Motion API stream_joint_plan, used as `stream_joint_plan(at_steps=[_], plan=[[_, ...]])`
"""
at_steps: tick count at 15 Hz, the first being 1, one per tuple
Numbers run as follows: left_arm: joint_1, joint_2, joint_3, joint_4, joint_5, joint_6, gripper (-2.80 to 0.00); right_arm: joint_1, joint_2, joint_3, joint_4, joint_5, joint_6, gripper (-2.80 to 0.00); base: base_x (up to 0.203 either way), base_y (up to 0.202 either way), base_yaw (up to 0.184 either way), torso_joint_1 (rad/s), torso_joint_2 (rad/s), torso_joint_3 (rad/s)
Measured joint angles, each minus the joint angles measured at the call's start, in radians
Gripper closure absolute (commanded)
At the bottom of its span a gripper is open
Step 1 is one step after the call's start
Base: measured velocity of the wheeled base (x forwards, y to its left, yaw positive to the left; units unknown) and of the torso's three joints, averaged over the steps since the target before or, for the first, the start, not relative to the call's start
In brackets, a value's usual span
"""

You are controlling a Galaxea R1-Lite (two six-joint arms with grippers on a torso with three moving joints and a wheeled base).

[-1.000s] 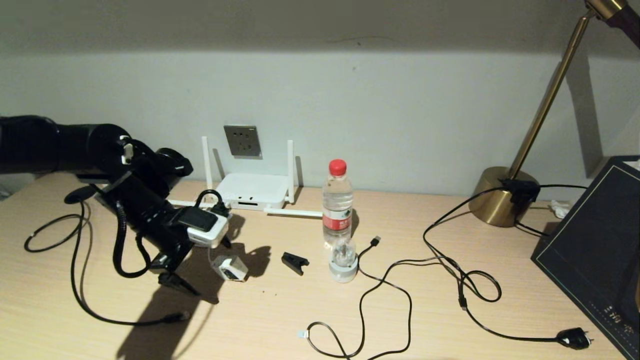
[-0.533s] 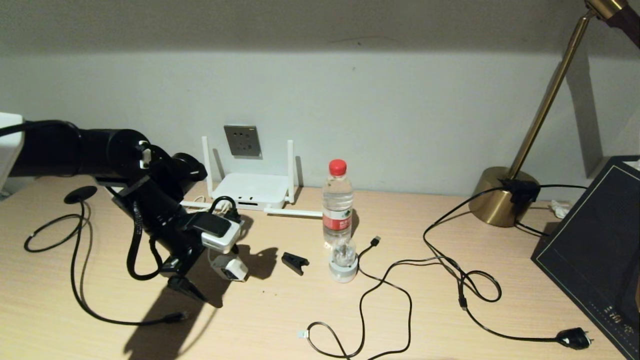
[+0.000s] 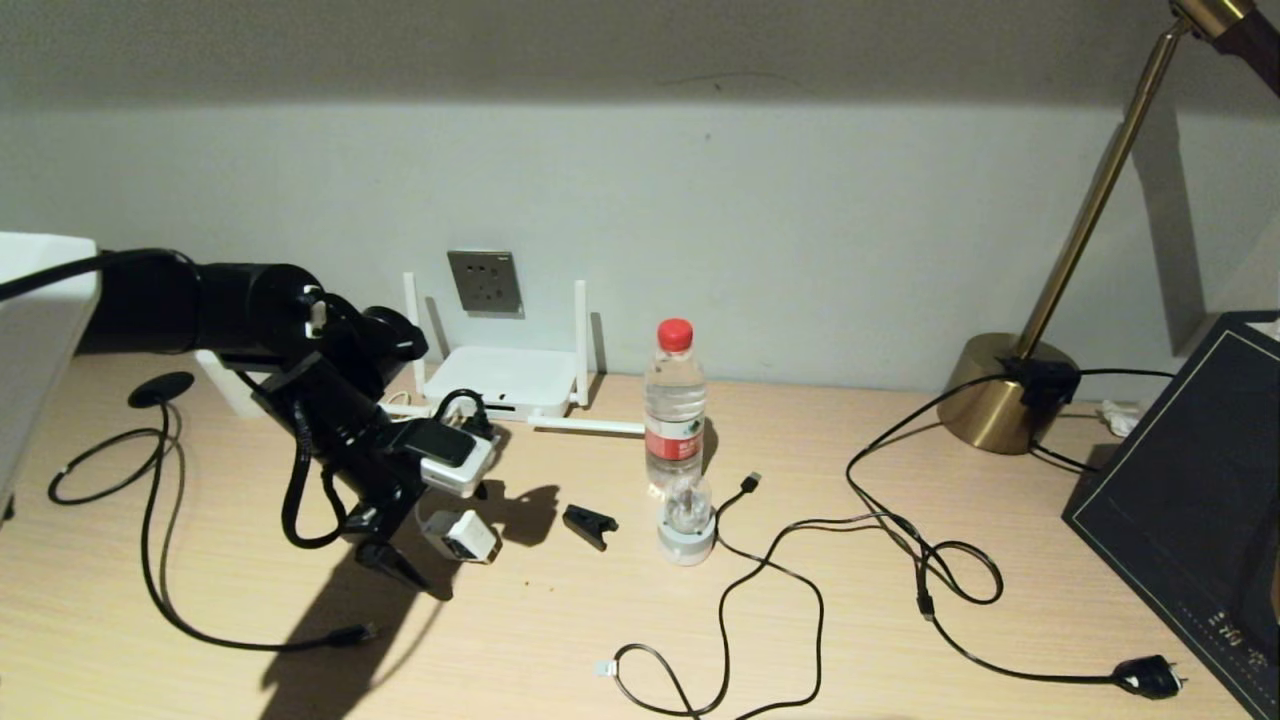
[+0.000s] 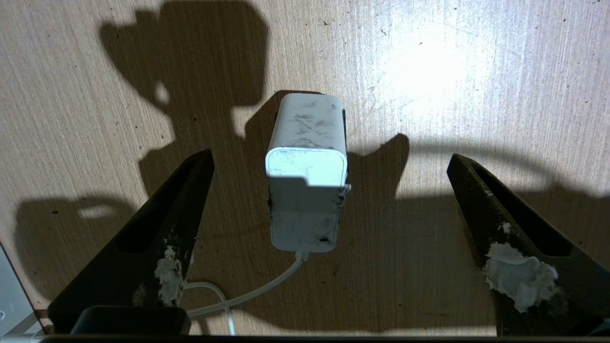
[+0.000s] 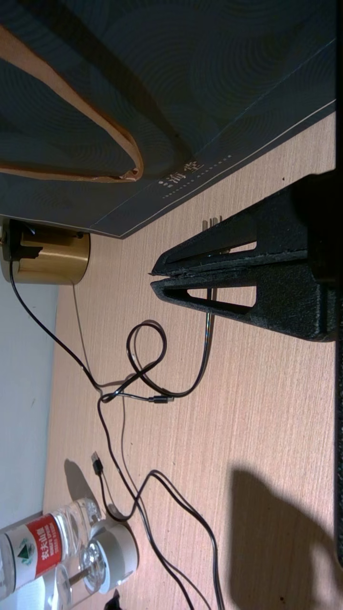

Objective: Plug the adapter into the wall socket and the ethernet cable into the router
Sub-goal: Pick up plug

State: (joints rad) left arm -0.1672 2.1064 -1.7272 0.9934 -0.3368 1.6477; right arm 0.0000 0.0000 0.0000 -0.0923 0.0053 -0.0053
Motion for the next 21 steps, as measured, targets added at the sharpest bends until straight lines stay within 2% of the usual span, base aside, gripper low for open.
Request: stream_joint_plan(at_steps=[12,13,21], plan=[[-0.003,0.047,-0.048,0.003,0.000,-0.015,-2.80,0.000,0.000,0.000,0.000,0.000,0.000,0.00,0.000,0.000,0.000,0.000,0.00,0.000],[-0.003,0.048,-0.048,0.003,0.000,-0.015,0.00,0.000,0.000,0.000,0.000,0.000,0.000,0.00,0.000,0.000,0.000,0.000,0.00,0.000],[-0.003,0.052,-0.046,0.002,-0.002,-0.020,0.00,0.000,0.000,0.000,0.000,0.000,0.000,0.00,0.000,0.000,0.000,0.000,0.00,0.000]])
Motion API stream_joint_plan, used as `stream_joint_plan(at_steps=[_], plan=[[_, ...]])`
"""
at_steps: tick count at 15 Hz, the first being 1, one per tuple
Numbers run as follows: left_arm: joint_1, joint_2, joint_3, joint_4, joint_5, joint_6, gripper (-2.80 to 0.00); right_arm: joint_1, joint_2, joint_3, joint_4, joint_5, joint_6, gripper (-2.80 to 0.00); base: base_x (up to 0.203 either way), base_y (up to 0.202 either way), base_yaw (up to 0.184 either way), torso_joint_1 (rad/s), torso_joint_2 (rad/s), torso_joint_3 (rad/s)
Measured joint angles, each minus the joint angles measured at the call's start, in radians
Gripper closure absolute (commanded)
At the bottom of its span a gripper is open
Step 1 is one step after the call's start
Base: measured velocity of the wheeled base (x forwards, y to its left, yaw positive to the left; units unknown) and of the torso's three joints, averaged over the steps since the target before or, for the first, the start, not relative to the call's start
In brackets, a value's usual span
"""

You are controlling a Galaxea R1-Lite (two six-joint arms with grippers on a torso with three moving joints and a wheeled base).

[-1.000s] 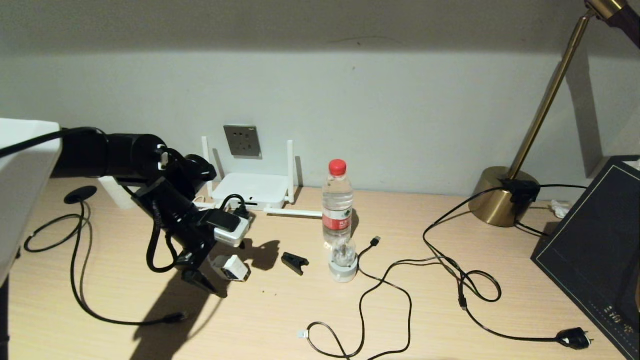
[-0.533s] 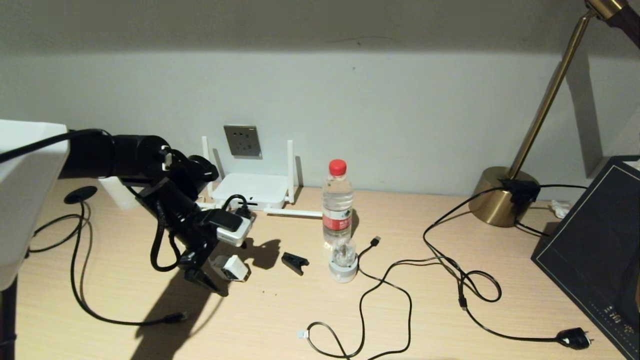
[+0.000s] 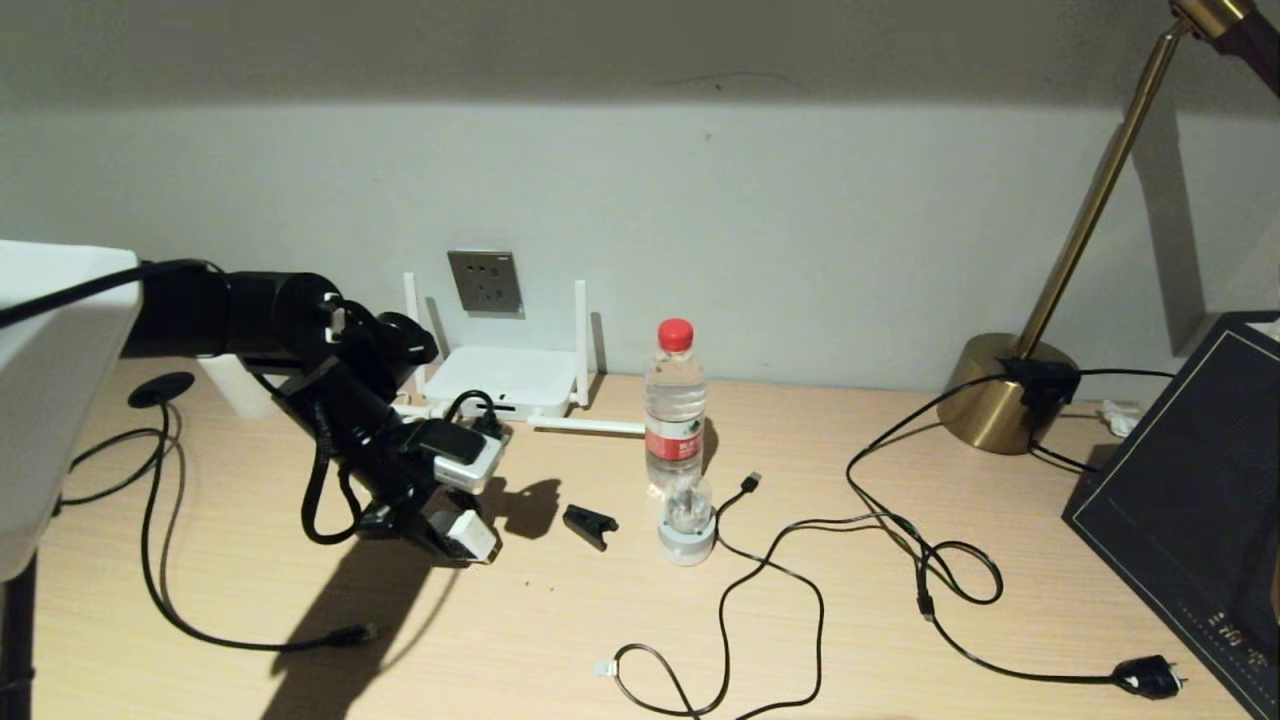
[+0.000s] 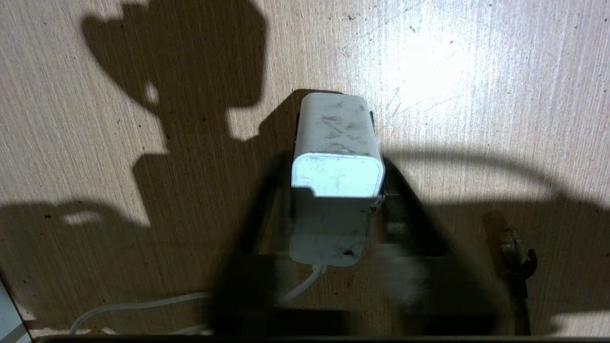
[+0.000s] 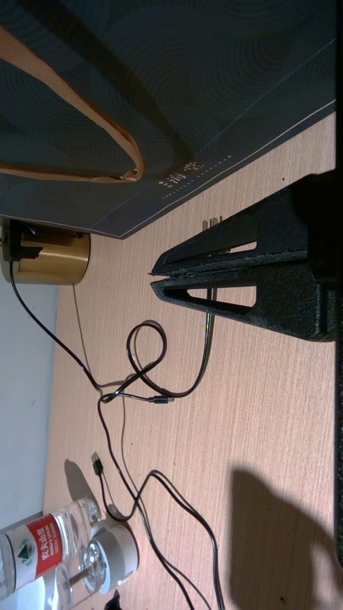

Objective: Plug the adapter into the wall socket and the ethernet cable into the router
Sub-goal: Pick up plug

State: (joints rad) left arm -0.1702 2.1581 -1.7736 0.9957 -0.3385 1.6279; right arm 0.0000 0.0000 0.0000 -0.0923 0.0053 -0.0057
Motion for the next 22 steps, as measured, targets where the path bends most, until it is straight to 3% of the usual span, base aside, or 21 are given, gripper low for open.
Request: stream_joint_plan(at_steps=[9,10,22], plan=[[-0.011,0.010,0.009,-0.004,-0.003,-0.009,0.00,0.000,0.000,0.000,0.000,0.000,0.000,0.00,0.000,0.000,0.000,0.000,0.00,0.000],[-0.010,0.009,0.009,-0.003,-0.003,-0.009,-2.80,0.000,0.000,0.000,0.000,0.000,0.000,0.00,0.000,0.000,0.000,0.000,0.00,0.000],[-0.010,0.011,0.009,-0.023,0.000,-0.023,-2.80,0.000,0.000,0.000,0.000,0.000,0.000,0.00,0.000,0.000,0.000,0.000,0.00,0.000]])
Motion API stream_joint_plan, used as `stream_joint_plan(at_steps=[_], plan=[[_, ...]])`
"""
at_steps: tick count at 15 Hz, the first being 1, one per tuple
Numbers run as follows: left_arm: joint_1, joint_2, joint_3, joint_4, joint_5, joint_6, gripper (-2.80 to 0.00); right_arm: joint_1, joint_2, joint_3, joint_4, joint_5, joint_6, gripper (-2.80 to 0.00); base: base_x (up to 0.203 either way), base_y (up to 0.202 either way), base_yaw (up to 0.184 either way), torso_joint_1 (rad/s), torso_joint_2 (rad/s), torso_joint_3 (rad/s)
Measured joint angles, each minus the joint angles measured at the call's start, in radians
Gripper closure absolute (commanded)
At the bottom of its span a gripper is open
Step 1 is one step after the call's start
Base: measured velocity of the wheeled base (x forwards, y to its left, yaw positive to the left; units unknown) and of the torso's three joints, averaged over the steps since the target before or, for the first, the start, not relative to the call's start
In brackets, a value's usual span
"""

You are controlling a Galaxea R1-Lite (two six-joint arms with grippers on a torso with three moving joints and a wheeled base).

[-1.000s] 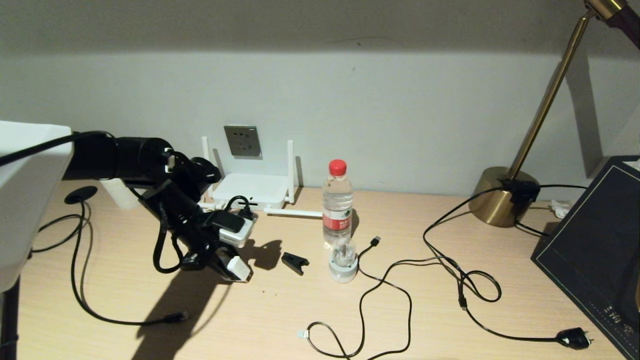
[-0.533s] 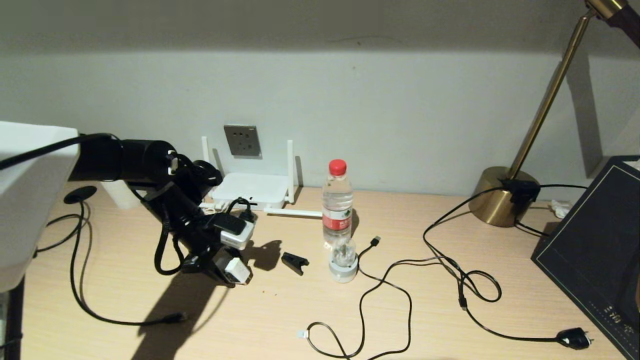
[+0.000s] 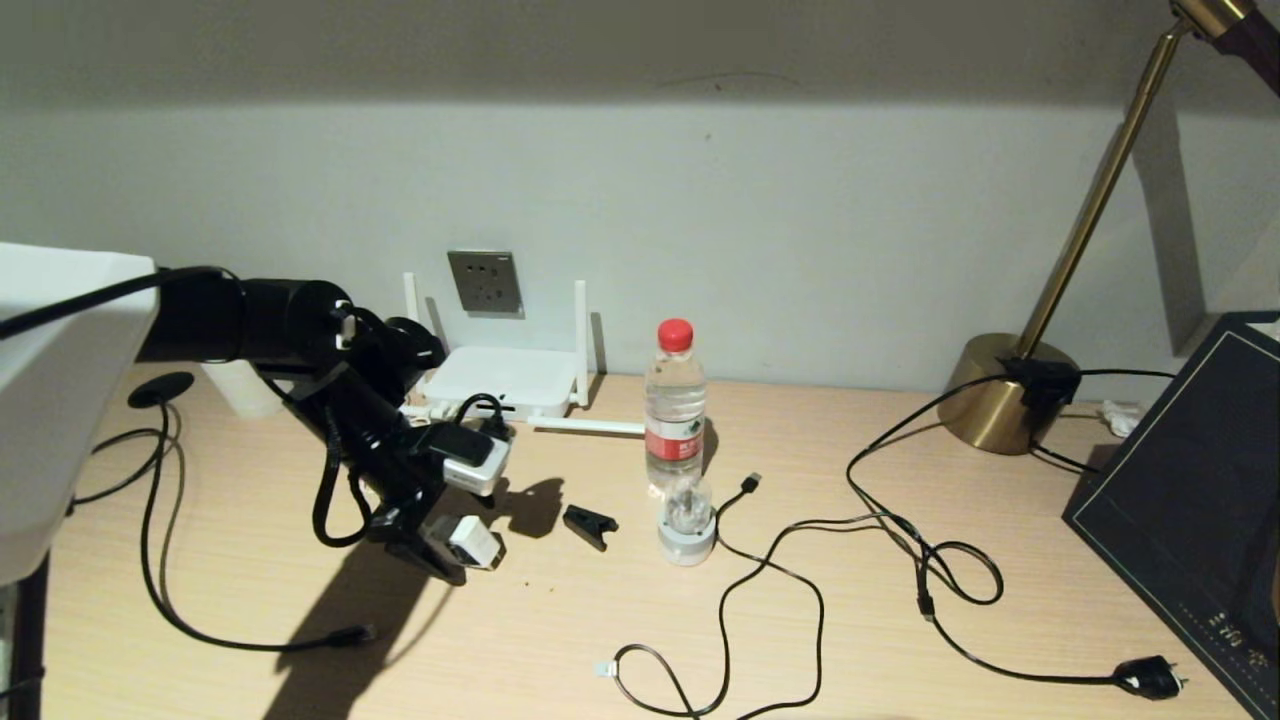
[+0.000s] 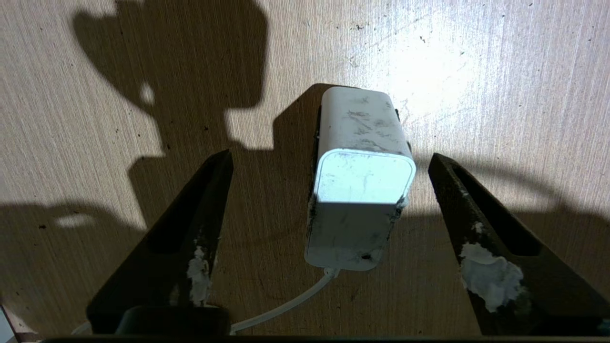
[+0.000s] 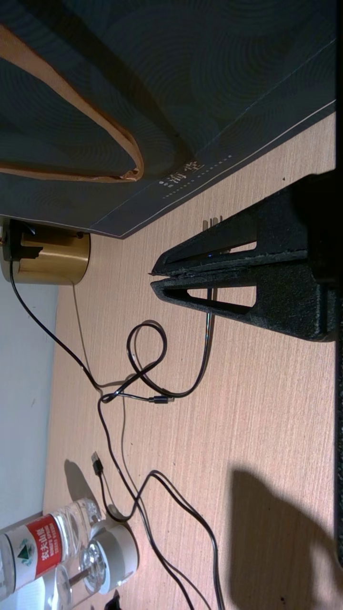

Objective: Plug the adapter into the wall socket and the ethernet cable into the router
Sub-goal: Pick up plug

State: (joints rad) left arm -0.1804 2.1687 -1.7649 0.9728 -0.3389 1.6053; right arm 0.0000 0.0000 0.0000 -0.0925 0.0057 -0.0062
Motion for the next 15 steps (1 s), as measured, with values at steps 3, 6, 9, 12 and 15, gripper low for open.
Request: stream_joint_plan(at_steps=[3,6,9,12,15], plan=[[-0.003,0.000,0.000,0.000,0.002,-0.016,-2.80,0.000,0.000,0.000,0.000,0.000,0.001,0.00,0.000,0.000,0.000,0.000,0.00,0.000],[-0.018,-0.002,0.008,-0.001,0.003,-0.057,-2.80,0.000,0.000,0.000,0.000,0.000,0.000,0.00,0.000,0.000,0.000,0.000,0.00,0.000],[-0.026,-0.001,0.010,-0.002,0.003,-0.058,-2.80,0.000,0.000,0.000,0.000,0.000,0.001,0.00,0.000,0.000,0.000,0.000,0.00,0.000],[-0.027,-0.001,0.013,-0.002,0.003,-0.058,-2.80,0.000,0.000,0.000,0.000,0.000,0.000,0.00,0.000,0.000,0.000,0.000,0.00,0.000],[-0.027,-0.001,0.015,-0.002,0.004,-0.058,0.00,0.000,0.000,0.000,0.000,0.000,0.000,0.00,0.000,0.000,0.000,0.000,0.00,0.000]])
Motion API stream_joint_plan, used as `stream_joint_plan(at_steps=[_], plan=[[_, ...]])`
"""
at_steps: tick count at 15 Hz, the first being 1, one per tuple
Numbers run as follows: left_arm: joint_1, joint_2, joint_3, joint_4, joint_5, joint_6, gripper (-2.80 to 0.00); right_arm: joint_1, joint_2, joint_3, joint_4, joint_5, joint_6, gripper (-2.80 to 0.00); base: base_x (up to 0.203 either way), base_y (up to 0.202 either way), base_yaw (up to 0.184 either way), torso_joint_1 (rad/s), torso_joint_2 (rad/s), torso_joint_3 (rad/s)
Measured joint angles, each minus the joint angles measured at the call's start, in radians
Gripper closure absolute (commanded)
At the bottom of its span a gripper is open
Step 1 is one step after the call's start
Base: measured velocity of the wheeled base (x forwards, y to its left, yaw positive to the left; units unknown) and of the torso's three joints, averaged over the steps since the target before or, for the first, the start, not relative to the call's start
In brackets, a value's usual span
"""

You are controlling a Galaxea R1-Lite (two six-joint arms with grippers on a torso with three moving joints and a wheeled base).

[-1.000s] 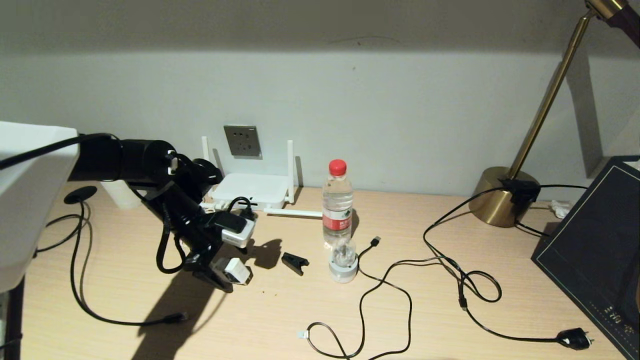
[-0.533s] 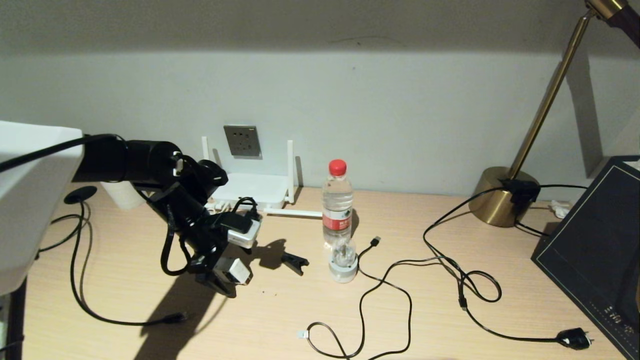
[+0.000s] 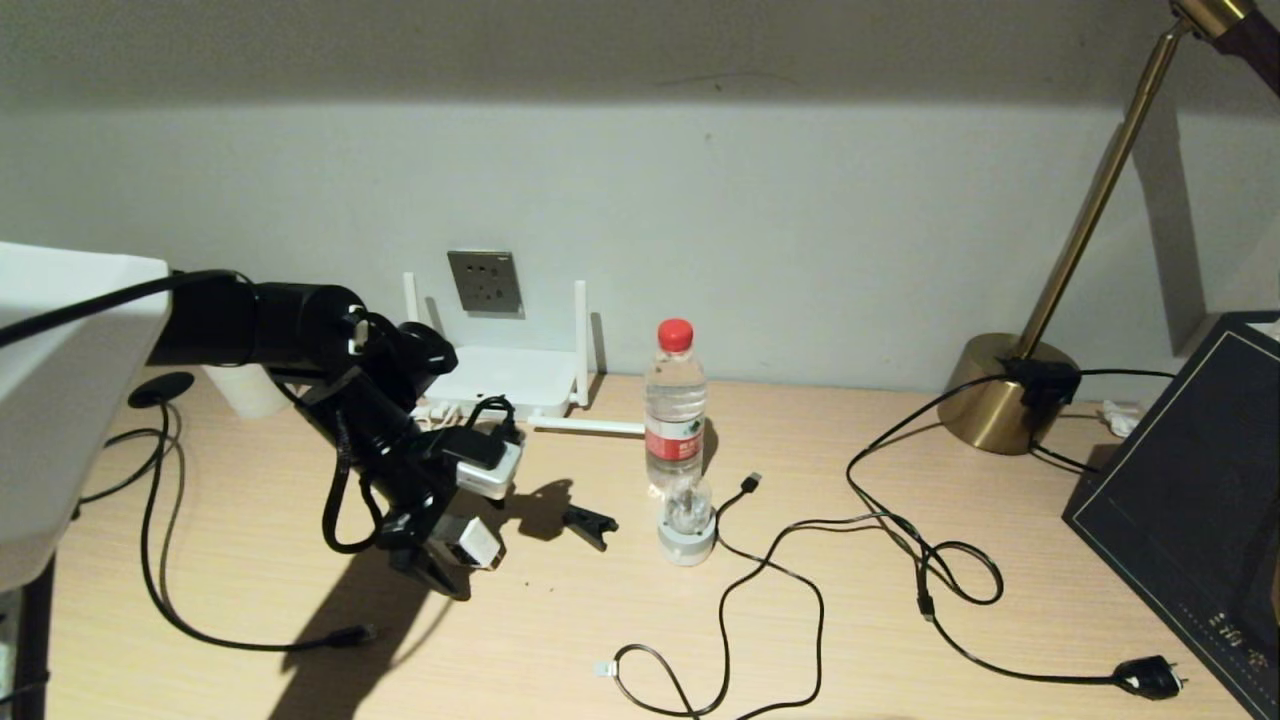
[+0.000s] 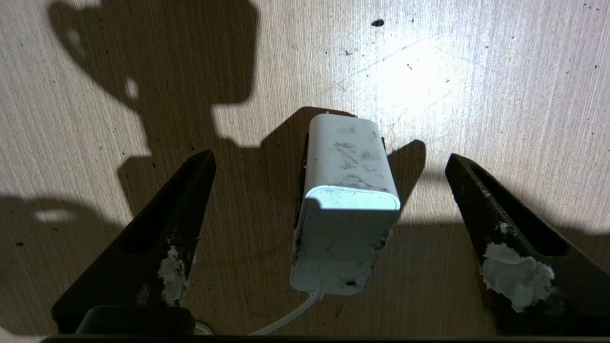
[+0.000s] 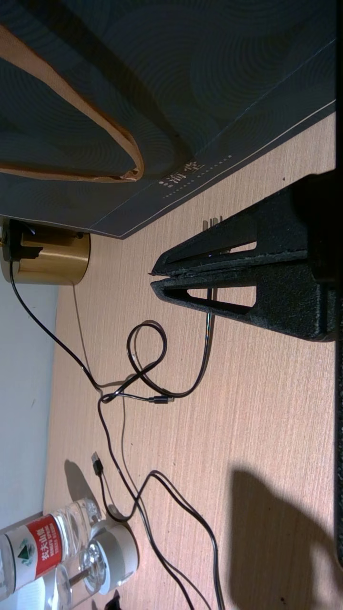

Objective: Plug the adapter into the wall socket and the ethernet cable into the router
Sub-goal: Pick up plug

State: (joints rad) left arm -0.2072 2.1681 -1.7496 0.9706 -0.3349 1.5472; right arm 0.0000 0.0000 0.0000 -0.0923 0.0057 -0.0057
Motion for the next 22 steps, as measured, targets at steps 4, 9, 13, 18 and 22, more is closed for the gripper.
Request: stream_joint_plan(at_steps=[4,9,13,18,22], plan=[[0.000,0.001,0.001,-0.001,0.001,0.000,0.00,0.000,0.000,0.000,0.000,0.000,0.000,0.00,0.000,0.000,0.000,0.000,0.00,0.000],[0.000,0.001,0.006,-0.002,0.001,0.002,0.00,0.000,0.000,0.000,0.000,0.000,0.000,0.00,0.000,0.000,0.000,0.000,0.00,0.000],[0.000,-0.004,0.032,-0.021,-0.003,0.002,0.00,0.000,0.000,0.000,0.000,0.000,0.000,0.00,0.000,0.000,0.000,0.000,0.00,0.000],[0.000,-0.090,0.098,-0.037,-0.086,-0.036,0.00,0.000,0.000,0.000,0.000,0.000,0.000,0.00,0.000,0.000,0.000,0.000,0.00,0.000],[0.017,-0.296,0.191,-0.124,-0.175,-0.179,0.00,0.000,0.000,0.000,0.000,0.000,0.000,0.00,0.000,0.000,0.000,0.000,0.00,0.000]])
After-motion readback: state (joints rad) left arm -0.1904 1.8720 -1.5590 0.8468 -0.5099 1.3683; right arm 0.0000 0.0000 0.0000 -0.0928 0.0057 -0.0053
